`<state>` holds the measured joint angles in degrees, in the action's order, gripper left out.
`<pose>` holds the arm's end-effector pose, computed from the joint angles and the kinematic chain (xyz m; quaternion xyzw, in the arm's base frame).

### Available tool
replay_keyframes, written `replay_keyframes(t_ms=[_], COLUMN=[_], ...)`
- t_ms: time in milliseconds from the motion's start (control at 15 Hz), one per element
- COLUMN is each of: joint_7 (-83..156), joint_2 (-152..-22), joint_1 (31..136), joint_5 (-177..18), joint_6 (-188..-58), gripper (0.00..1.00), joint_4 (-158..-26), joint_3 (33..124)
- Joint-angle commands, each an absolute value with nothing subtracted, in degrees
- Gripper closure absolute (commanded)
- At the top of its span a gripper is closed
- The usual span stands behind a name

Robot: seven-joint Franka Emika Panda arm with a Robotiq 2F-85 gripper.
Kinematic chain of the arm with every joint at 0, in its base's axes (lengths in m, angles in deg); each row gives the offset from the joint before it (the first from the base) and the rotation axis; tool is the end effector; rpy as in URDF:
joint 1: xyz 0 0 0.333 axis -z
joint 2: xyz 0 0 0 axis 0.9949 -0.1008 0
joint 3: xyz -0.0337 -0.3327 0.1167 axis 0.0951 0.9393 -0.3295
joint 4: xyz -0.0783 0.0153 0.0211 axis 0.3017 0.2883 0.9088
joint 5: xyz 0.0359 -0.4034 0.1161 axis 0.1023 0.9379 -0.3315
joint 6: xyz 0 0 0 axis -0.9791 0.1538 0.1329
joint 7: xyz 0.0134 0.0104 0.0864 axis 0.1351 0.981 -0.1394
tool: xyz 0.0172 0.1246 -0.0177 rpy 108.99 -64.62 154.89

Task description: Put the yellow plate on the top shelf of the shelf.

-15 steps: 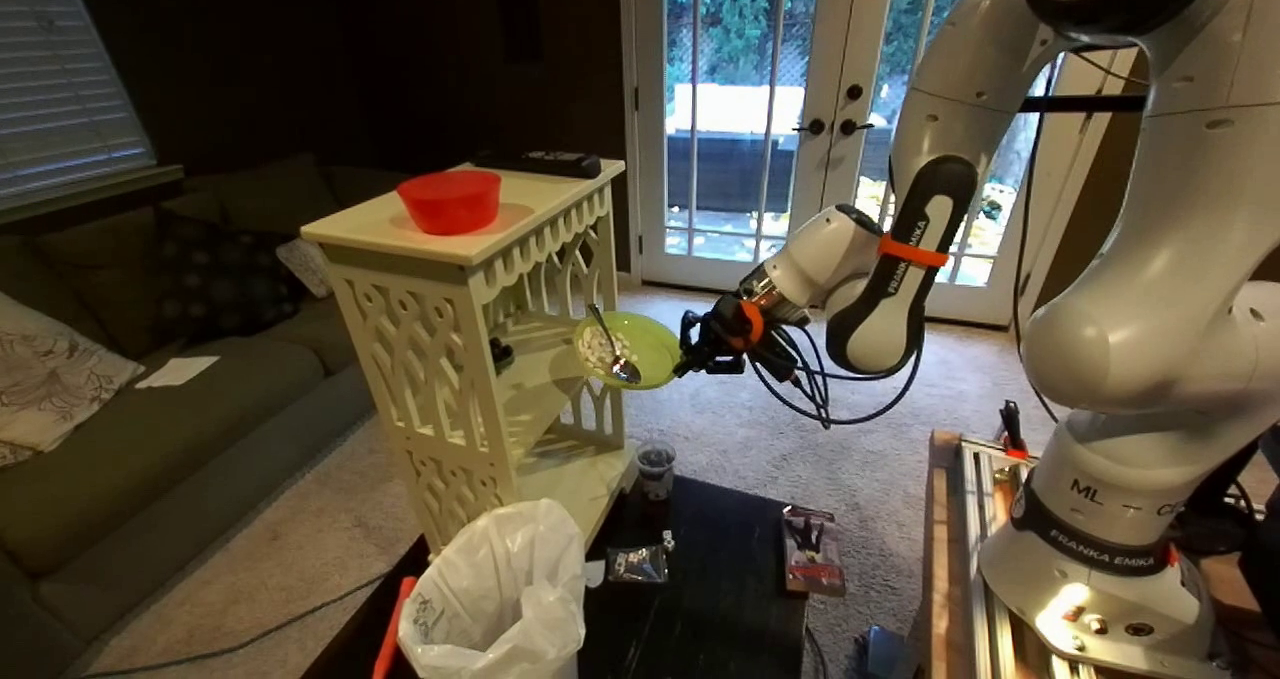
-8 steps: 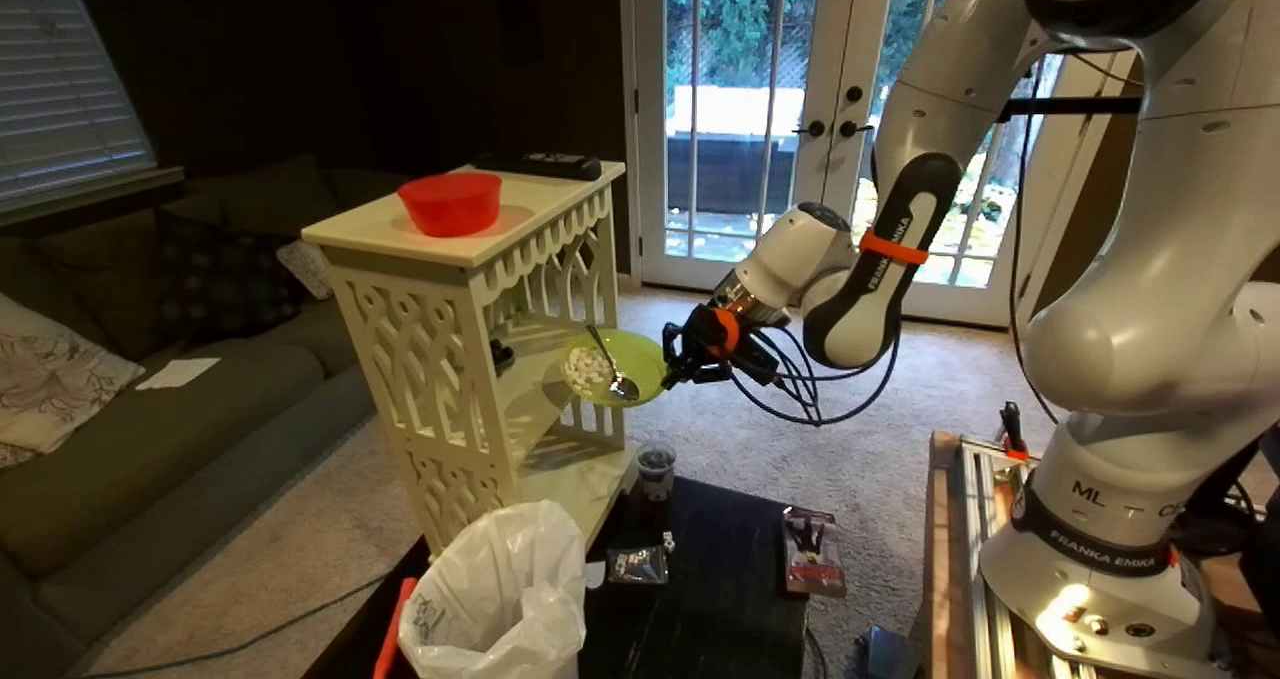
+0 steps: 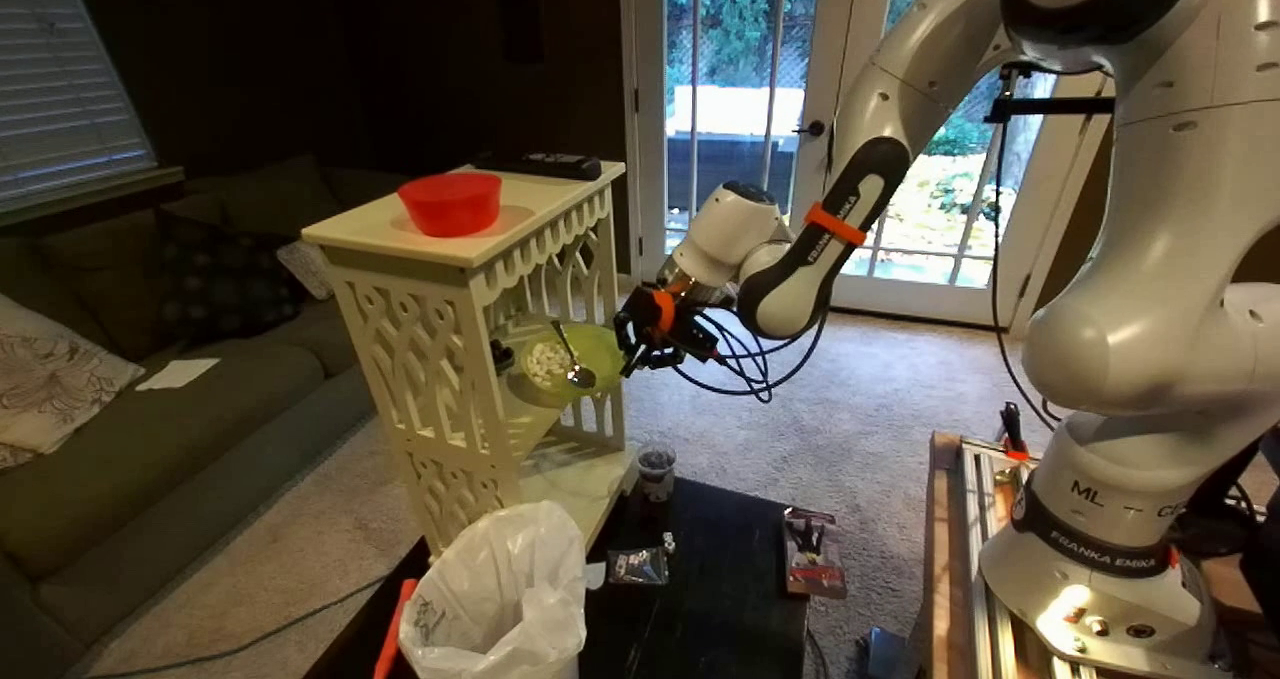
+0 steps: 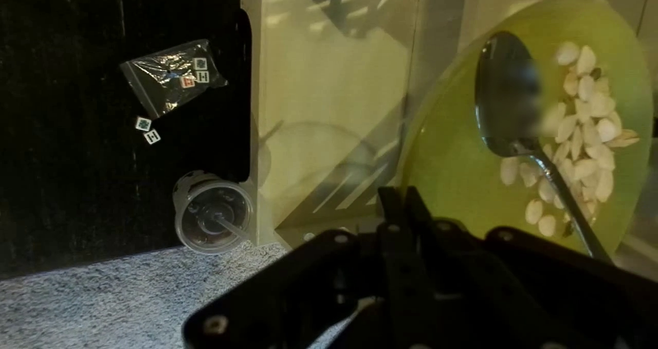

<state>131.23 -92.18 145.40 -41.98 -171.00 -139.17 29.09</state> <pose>0.5390 -0.0862 0.2501 -0.7370 0.6198 -0.1668 0.2120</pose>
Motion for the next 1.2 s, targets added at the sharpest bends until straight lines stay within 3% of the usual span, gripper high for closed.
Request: replay_keyframes(t_ms=[0, 467, 533, 1133], joint_7=[130.11, 130.85, 122.82, 98.53], joint_2=[-97.93, -102.39, -99.55, -100.06], joint_1=[148.18, 147.37, 141.92, 126.12], joint_5=[-43.93, -43.61, -54.57, -88.53], joint_6=[-166.90, -163.46, -166.04, -172.83], gripper=[0.99, 0.99, 0.99, 0.99], joint_4=[-133.38, -129.48, -130.83, -128.87], joint_3=[26.50, 27.74, 32.20, 42.29])
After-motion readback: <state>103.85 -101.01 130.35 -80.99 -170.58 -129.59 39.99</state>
